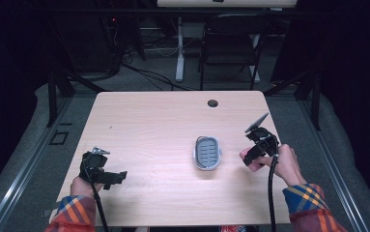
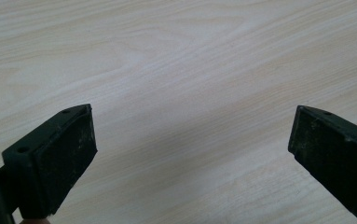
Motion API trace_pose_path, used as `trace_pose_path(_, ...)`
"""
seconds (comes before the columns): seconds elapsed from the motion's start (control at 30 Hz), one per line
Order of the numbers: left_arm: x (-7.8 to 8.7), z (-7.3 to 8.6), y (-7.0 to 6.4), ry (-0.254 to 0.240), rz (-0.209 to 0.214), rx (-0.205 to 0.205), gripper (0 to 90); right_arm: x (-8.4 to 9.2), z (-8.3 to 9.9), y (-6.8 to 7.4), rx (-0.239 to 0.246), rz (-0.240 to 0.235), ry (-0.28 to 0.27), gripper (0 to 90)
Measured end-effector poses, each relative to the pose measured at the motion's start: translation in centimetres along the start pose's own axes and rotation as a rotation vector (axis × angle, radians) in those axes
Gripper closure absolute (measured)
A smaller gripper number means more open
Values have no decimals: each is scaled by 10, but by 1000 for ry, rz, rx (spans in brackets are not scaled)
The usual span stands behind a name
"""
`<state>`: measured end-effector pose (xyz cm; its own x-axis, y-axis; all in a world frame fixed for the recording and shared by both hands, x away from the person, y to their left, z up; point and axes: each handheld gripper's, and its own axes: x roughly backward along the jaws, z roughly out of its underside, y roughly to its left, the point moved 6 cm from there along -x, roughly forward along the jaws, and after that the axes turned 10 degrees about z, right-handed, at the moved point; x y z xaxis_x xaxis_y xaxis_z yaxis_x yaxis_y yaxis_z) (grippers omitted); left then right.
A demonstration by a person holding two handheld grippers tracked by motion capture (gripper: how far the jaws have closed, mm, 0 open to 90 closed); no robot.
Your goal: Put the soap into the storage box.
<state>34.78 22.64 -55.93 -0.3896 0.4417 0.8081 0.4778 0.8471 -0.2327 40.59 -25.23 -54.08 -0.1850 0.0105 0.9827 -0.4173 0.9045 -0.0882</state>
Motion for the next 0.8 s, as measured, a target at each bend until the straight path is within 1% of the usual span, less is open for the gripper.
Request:
trace_pose_path(0.03,0,0,0,0,0,0,8,2,-1,0,13,1,8,368)
trace_pose_path(0.17,0,0,0,-3,-4,-1,8,5,-4,1,8,-3,-5,368)
trace_pose_path(0.3,-1,0,-1,-5,-6,-3,8,6,-6,2,13,1,-3,368)
trace_pose_path(0.33,-1,0,-1,-1,-4,-3,8,7,-7,1,24,7,8,368)
trace_pose_path(0.37,-1,0,-1,-1,-4,-3,8,7,-7,1,24,7,8,368)
trace_pose_path(0.43,-1,0,-1,-4,-6,-4,8,7,-9,2,18,1,0,368)
trace_pose_path(0.5,-1,0,-1,-4,-6,-4,8,8,-10,3,33,-4,12,368)
trace_pose_path(0.53,-1,0,-1,-2,-4,-6,8,8,-11,4,21,-1,1,368)
trace_pose_path(0.57,-1,0,-1,-2,-4,-5,8,9,-11,3,39,-1,11,368)
trace_pose_path(0.67,-1,0,-1,-1,-3,-7,8,9,-14,6,27,-6,-2,368)
trace_pose_path(0.8,-1,0,-1,-3,-4,-6,8,10,-19,10,40,-8,-5,368)
